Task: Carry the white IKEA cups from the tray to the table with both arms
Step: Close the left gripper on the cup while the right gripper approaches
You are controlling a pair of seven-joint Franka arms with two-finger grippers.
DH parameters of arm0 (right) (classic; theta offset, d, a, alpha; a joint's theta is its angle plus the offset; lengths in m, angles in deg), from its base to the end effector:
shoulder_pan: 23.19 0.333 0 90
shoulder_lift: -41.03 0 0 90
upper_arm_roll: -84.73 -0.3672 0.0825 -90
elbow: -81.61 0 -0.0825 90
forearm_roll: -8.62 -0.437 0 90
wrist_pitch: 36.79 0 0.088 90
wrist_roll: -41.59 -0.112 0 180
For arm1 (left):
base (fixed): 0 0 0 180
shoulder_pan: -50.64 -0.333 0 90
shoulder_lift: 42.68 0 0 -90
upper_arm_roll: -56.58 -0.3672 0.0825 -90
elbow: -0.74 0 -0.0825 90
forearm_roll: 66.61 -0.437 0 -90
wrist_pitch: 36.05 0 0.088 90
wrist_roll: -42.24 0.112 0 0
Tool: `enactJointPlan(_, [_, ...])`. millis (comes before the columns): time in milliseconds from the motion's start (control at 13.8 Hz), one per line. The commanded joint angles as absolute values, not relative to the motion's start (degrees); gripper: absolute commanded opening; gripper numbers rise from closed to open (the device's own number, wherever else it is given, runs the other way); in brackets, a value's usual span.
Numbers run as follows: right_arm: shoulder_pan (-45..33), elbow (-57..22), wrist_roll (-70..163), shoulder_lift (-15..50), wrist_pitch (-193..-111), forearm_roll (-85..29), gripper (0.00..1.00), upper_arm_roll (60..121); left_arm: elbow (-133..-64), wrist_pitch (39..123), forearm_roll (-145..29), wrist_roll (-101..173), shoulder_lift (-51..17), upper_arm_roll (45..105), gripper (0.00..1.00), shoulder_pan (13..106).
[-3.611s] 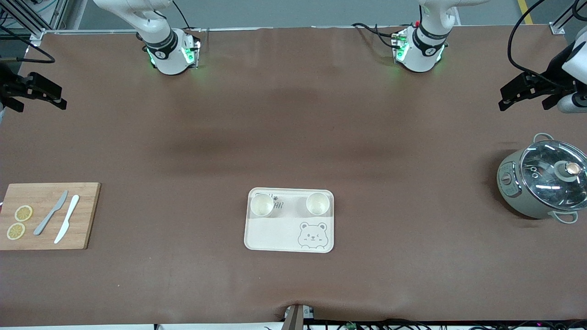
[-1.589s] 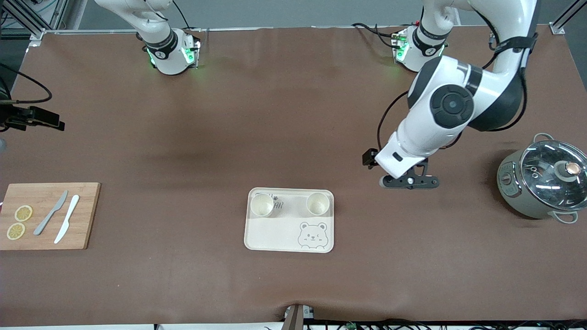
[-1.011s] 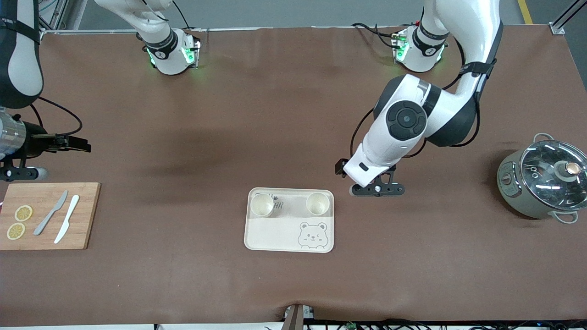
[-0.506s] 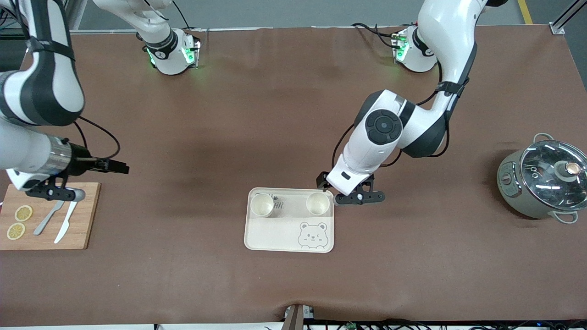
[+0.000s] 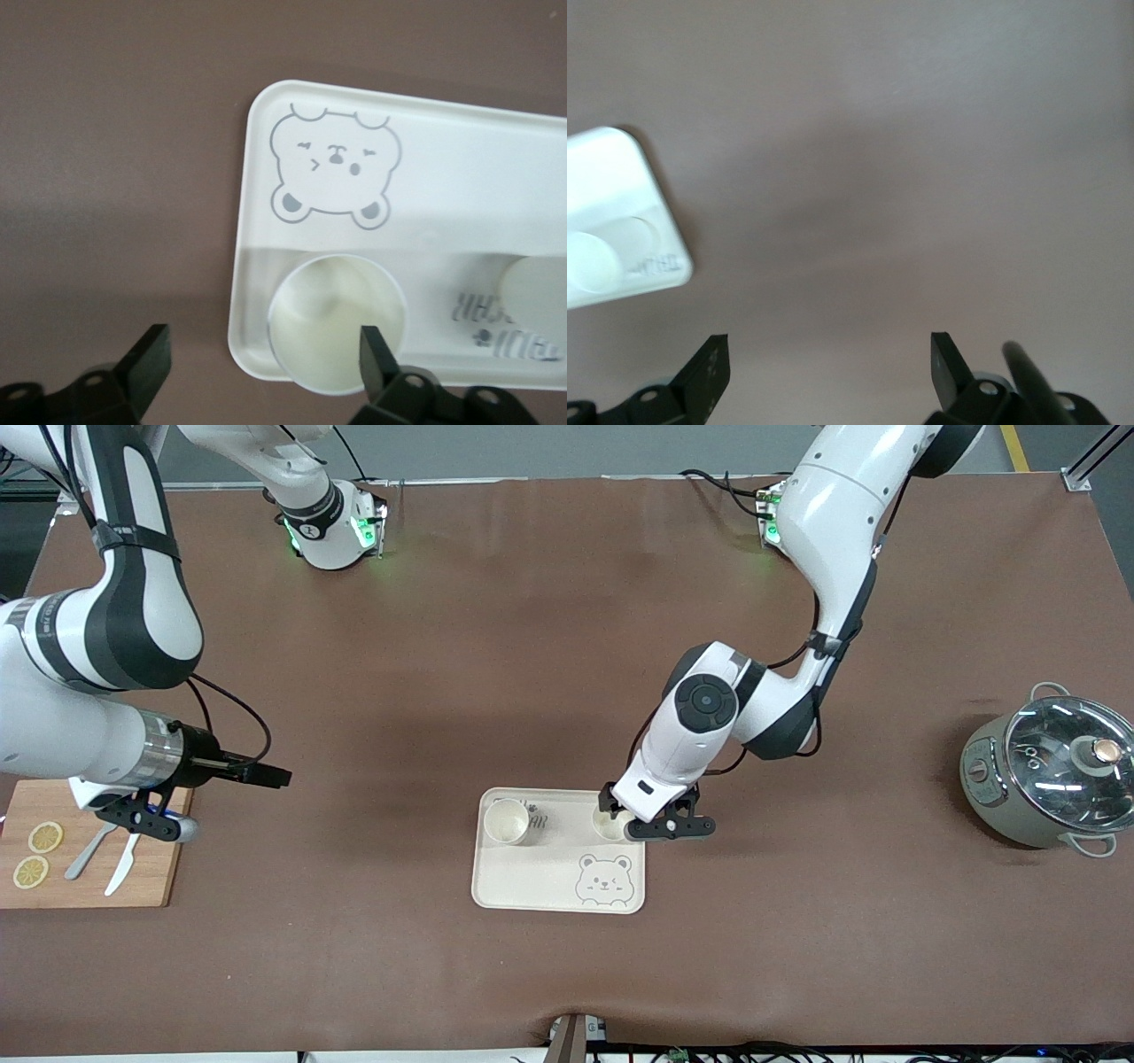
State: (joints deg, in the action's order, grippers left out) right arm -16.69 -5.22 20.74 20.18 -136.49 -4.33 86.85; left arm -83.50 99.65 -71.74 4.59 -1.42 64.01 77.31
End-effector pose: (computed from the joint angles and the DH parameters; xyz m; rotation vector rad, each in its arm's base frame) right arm 0.7174 0.0800 0.4717 -2.9159 0.5001 0.2677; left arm 0.6869 -0.4378 0.2769 3.0139 0.0654 0.2137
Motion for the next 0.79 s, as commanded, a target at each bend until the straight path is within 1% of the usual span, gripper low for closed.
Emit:
enactJointPlan(0, [-13.70,-2.24,13.04,18.97,-135.58,-6.32,1.00,87.10,-82.40,101.92,-74.44,3.21,0.12,63.70,0.89,77.80])
enactJointPlan(144, [-12.12,-2.24,10.14,18.54,-136.37,-7.28,1.00,87.02,-82.40,103.60,-74.52,3.21,1.08,63.70,0.82,77.80])
enactJointPlan(361, [-11.06,-2.07,3.19,16.34,-139.44,-12.65,1.00,87.02,-82.49,104.05,-74.52,3.21,1.79,63.70,0.78,77.89])
enactJointPlan(506, [-8.61,-1.37,0.39,14.94,-141.11,-12.57,1.00,87.10,-82.58,104.05,-74.52,3.21,1.97,63.79,0.65,78.06])
enactJointPlan(578, [-7.38,-0.58,-1.98,14.14,-142.51,-12.57,1.00,87.10,-82.58,104.05,-74.44,3.13,2.14,63.79,0.63,78.67])
enactJointPlan(650, [-6.06,0.21,-4.09,13.09,-143.83,-12.48,1.00,87.10,-82.58,104.05,-74.44,3.13,2.75,63.79,0.58,78.85])
enactJointPlan(722, [-5.00,0.83,-6.55,12.12,-144.54,-12.56,1.00,87.10,-82.58,104.05,-74.44,3.13,2.93,63.79,0.50,78.94])
